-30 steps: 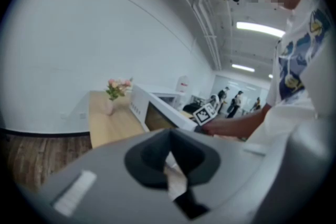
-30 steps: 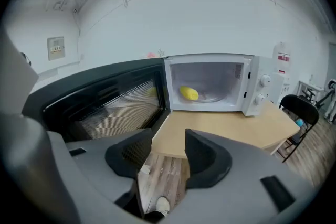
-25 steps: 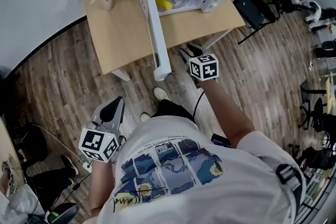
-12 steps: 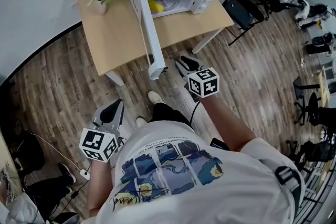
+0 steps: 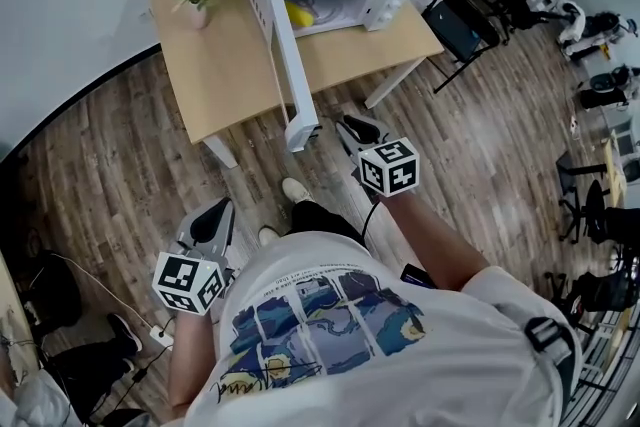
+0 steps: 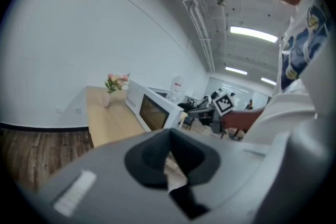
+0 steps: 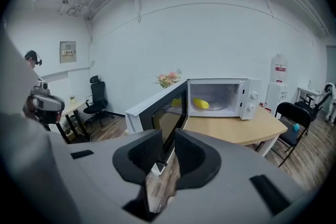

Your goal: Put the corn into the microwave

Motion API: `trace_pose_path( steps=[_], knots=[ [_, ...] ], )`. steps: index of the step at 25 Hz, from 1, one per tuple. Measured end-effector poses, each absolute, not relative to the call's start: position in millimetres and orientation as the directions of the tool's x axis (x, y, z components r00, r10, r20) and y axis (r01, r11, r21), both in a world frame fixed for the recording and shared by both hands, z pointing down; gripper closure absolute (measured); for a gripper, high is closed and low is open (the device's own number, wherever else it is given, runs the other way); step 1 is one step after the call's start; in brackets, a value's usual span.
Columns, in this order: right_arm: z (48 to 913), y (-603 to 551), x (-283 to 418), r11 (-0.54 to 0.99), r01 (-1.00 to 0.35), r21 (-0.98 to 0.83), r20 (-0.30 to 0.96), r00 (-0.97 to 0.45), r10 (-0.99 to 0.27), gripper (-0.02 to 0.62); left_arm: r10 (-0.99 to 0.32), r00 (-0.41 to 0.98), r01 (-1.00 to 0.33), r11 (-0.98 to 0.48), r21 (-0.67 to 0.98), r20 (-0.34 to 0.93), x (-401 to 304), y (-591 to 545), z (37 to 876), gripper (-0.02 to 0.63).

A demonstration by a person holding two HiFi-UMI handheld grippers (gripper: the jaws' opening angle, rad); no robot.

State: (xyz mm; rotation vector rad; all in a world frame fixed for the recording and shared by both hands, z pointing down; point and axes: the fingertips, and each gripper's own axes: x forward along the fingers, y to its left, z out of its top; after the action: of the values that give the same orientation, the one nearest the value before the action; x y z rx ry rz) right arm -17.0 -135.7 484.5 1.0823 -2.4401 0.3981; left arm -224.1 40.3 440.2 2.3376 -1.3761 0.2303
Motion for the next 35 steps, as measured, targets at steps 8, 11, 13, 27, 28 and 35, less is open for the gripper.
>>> trace_pose_path(
  steps=[8,11,13,27,28,35],
  knots=[
    [476,-120,-24,0.655,-0.752,-0.078,0.496,-0.599,-0.628,0.545,-0.792,0.491,-0.867,-0.406,0.288,0.362,-235,57,456,0.597],
    [472,-107,-26,0.660,-0.747,-0.078,0.499,-0.602,-0.623,0.555,-0.779,0.504,-0.861,-0.416,0.294,0.372,-233,60,463,0.598],
    [471,-96,-28,0.668,-0.740,-0.083,0.505,-0.609,-0.612,0.559,-0.767,0.520,-0.852,-0.433,0.295,0.377,-228,60,466,0.597],
    [446,-58,-36,0.753,-0.648,-0.117,0.453,-0.709,-0.540,0.577,-0.756,0.523,-0.852,-0.448,0.271,0.394,-202,50,468,0.597],
    [444,-55,-31,0.759,-0.641,-0.113,0.451,-0.713,-0.536,0.577,-0.750,0.528,-0.849,-0.454,0.271,0.397,-194,48,468,0.597],
    [442,-30,11,0.779,-0.614,-0.130,0.439,-0.740,-0.510,0.581,-0.712,0.589,-0.808,-0.524,0.268,0.383,-120,37,457,0.597]
  ],
)
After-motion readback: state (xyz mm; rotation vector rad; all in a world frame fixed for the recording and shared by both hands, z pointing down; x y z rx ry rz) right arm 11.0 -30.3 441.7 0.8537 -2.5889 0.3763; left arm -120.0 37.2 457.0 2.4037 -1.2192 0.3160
